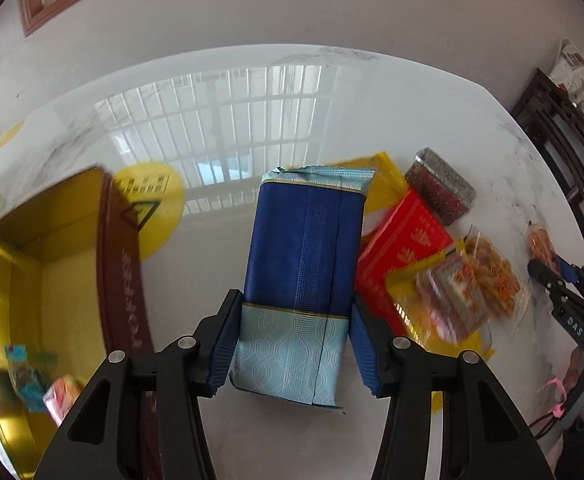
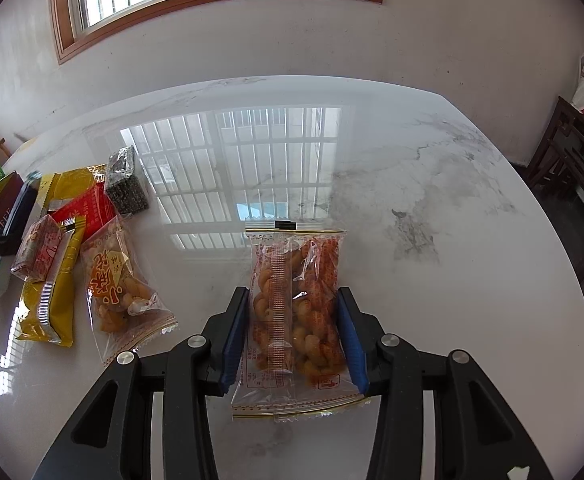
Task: Organize snacks
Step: 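Carry the blue packet into the tin and open the left tool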
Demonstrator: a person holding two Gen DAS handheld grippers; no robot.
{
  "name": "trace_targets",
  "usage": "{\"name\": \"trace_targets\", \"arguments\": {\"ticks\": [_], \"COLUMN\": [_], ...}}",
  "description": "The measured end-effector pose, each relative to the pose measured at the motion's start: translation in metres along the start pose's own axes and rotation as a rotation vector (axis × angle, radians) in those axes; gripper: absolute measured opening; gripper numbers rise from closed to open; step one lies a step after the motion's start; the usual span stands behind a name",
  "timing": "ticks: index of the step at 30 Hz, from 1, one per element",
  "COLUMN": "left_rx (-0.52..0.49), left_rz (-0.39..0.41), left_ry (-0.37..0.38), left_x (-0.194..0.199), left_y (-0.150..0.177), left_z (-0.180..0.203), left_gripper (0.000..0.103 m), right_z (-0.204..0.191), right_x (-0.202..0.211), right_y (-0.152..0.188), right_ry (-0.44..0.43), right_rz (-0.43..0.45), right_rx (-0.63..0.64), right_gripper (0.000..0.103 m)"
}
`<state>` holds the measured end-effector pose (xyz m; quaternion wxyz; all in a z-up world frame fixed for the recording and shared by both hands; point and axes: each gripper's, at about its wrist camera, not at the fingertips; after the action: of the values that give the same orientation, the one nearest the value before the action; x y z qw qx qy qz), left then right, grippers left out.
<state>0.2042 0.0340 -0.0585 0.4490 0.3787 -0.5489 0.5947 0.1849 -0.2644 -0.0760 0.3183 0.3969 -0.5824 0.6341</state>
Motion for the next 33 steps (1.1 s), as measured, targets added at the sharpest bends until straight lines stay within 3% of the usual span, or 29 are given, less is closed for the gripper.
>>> {"name": "trace_targets", "arguments": {"ticks": [8, 10, 17, 27, 33], "left_rx": [0.016, 0.026, 0.017, 0.003, 0.004], "left_rz": [0.008, 0.015, 0.044, 0.102, 0.183], "left_ry": [-0.02, -0.061, -0.064, 0.034, 0.041], "left_x": [0.009, 0.01, 0.024, 0.063, 0.106], "left_y": [0.023, 0.028, 0.041, 0.051, 0.051], "left_z": [-0.005, -0.008, -0.013, -0.007, -0.012], "left_gripper": [0.052, 0.052, 0.052, 0.052, 0.052], "right_z": [-0.001, 0.0, 0.0, 0.0, 0.0], "right_x": [0.0, 0.0, 0.0, 0.0, -0.001], "right_y": [0.0, 0.0, 0.0, -0.001, -0.001], "right_ry": [0.001, 0.001, 0.003, 0.006, 0.008], "right_rz": [-0.001, -0.001, -0.001, -0.002, -0.003], "right_rx": [0.0, 0.0, 0.001, 0.003, 0.003], "right_gripper": [0.042, 0.042, 0.042, 0.041, 0.041]}}
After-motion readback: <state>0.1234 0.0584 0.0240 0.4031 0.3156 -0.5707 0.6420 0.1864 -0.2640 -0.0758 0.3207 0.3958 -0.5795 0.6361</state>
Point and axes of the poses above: each gripper's, at about its wrist camera, not at the fingertips, and x roughly against the way its jaws point, z to its right, y to its underside, and after that the axes turned 9 degrees about -z, right-handed
